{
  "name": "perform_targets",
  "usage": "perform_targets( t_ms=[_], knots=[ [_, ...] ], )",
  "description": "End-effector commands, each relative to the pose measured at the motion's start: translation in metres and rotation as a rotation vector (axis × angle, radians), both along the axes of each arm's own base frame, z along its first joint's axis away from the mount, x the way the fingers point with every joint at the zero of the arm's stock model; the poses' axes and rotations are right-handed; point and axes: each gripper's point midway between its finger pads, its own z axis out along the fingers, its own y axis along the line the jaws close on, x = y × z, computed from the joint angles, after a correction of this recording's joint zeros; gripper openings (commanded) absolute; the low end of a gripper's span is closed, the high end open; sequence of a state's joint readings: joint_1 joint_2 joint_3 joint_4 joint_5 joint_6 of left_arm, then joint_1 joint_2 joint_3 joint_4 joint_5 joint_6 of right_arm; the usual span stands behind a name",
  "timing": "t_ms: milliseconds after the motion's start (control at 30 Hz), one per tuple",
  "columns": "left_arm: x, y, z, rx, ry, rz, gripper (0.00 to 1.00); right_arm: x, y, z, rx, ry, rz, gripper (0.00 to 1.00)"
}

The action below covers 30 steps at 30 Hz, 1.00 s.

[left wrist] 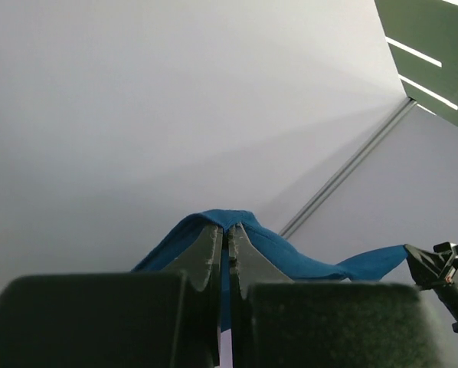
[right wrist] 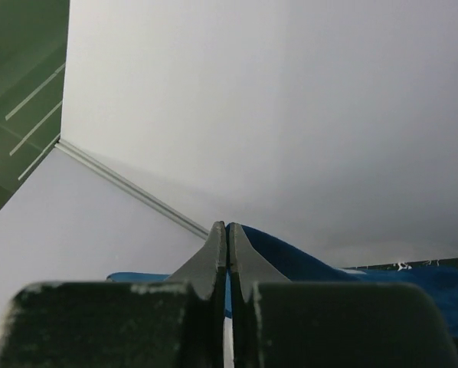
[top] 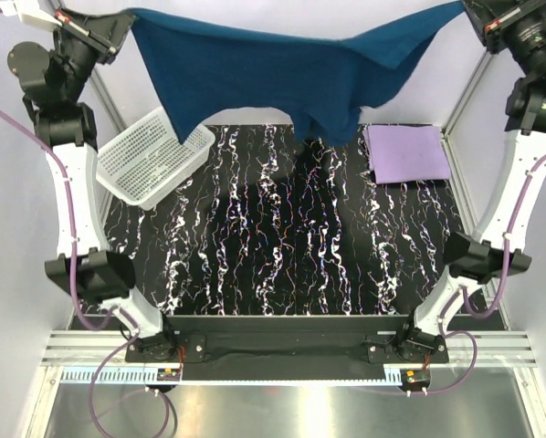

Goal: Fold and stack the t-shirts
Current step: Flatten the tshirt out

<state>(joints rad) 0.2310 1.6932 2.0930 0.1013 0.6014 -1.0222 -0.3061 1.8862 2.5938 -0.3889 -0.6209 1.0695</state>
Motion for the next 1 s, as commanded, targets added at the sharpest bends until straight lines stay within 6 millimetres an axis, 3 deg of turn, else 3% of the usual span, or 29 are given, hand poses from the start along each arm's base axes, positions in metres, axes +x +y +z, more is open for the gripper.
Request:
perform_targets(
  t_ms=[0,33,67,167,200,233,267,367,400,500,567,600,633,667,733,833,967],
  knots=[
    [-0.053,-0.014,0.021,0.051,-0.083,-0.032,0.00,-0.051,0.007,0.030,-0.067,-0.064,-0.034,0.00],
    [-0.059,-0.016,0.014,0.055,-0.049,-0.028,0.00,-0.058,0.005,0.032,-0.080,-0.063,-0.061,0.00],
    [-0.078,-0.019,0.021,0.066,-0.065,-0.012,0.00,-0.064,0.004,0.032,-0.112,-0.062,-0.083,0.00],
    [-0.087,-0.015,-0.001,0.076,0.014,0.046,0.00,-0.112,0.008,0.047,-0.199,-0.108,-0.157,0.00],
    [-0.105,-0.018,0.003,0.092,0.000,0.066,0.00,-0.121,0.008,0.044,-0.211,-0.092,-0.174,0.00],
    [-0.104,-0.016,-0.013,0.081,0.057,0.078,0.00,-0.130,0.005,0.047,-0.224,-0.097,-0.206,0.00],
    [-0.111,-0.016,-0.014,0.080,0.059,0.095,0.00,-0.142,0.007,0.050,-0.266,-0.117,-0.228,0.00],
    [-0.136,-0.020,-0.023,0.089,0.081,0.141,0.00,-0.196,0.015,0.059,-0.335,-0.151,-0.321,0.00],
    [-0.157,-0.022,-0.022,0.108,0.076,0.169,0.00,-0.207,0.012,0.061,-0.342,-0.157,-0.365,0.00],
    [-0.182,-0.013,-0.036,0.125,0.128,0.277,0.00,-0.253,0.014,0.067,-0.365,-0.186,-0.470,0.00],
    [-0.216,-0.003,-0.030,0.114,0.111,0.395,0.00,-0.292,0.018,0.068,-0.377,-0.210,-0.540,0.00],
    [-0.225,0.003,-0.045,0.120,0.170,0.438,0.00,-0.304,0.013,0.069,-0.372,-0.212,-0.597,0.00],
    [-0.247,0.016,-0.042,0.094,0.160,0.528,0.00,-0.316,0.010,0.068,-0.373,-0.216,-0.636,0.00],
    [-0.256,0.022,-0.046,0.092,0.170,0.568,0.00,-0.339,0.011,0.066,-0.376,-0.226,-0.682,0.00],
    [-0.285,0.034,-0.052,0.105,0.175,0.645,0.00,-0.357,0.000,0.063,-0.364,-0.219,-0.763,0.00],
    [-0.306,0.050,-0.057,0.131,0.170,0.731,0.00,-0.390,-0.001,0.067,-0.346,-0.266,-0.822,0.00],
    [-0.332,0.062,-0.044,0.146,0.113,0.786,0.00,-0.429,0.015,0.091,-0.335,-0.410,-0.820,0.00]
  ],
)
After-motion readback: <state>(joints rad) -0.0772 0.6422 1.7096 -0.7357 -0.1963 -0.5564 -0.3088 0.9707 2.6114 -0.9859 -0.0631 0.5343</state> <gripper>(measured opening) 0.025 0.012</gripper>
